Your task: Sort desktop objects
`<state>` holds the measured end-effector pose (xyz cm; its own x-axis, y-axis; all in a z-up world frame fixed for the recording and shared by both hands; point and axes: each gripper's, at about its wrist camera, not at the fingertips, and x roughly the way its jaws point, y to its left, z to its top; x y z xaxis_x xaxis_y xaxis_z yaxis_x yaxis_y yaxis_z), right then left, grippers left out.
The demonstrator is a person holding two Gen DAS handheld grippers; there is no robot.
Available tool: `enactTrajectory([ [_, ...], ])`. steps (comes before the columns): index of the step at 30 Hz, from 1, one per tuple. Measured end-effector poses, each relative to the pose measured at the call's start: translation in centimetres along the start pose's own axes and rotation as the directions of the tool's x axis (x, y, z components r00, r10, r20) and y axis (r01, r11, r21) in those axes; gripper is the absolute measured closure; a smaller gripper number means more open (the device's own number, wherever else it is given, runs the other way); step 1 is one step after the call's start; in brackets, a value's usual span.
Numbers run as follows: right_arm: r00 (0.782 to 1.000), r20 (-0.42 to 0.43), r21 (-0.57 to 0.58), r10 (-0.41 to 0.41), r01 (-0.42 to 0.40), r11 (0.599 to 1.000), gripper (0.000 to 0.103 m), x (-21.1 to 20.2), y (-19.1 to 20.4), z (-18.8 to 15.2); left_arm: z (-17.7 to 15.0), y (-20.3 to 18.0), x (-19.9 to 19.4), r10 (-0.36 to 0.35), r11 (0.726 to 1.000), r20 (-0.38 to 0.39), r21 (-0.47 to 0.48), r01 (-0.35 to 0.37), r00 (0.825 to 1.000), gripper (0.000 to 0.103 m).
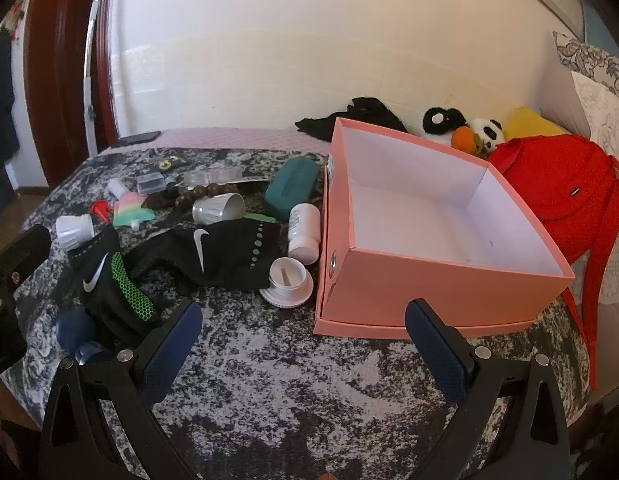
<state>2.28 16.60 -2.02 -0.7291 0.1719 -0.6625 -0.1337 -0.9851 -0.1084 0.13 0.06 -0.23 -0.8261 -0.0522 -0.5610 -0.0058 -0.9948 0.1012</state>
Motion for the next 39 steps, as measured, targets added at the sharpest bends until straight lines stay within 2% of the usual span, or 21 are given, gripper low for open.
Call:
enactTrajectory([
  [9,1.000,0.000,-0.004,-0.010,0.010,1.000,0.000,0.1,0.6,-0.1,-1.6,-0.5,0.1,-0.056,0.998,0.028,-0.025,0.057,0.998,0.000],
  [18,1.000,0.002,0.002,-0.002,0.002,1.000,0.000,0.3,0.3,-0.2,-1.2,0.5,-0.2,-0.132,0.990,0.051,-0.040,0.134,0.990,0.000],
  [23,1.000,0.004,0.006,0.002,-0.002,1.000,0.000,0.0,-0.1,0.0,-1.3,1.1,0.1,-0.096,0.995,0.048,-0.010,0.097,0.994,0.000],
  [30,1.000,0.013,0.016,0.004,-0.004,1.000,0.000,-0.2,-0.8,0.4,-1.9,3.5,0.5,-0.046,0.999,0.046,-0.024,0.047,0.998,0.000],
  [35,1.000,0.012,0.011,0.013,-0.013,1.000,0.000,-0.3,-0.7,0.3,-2.8,6.0,1.5,-0.112,0.992,-0.014,-0.063,0.111,0.994,0.000],
  [39,1.000,0.009,0.002,0.018,-0.018,1.000,0.000,-0.2,-0.3,0.4,-3.9,7.9,1.3,-0.167,0.979,0.033,-0.110,0.169,0.985,0.000],
])
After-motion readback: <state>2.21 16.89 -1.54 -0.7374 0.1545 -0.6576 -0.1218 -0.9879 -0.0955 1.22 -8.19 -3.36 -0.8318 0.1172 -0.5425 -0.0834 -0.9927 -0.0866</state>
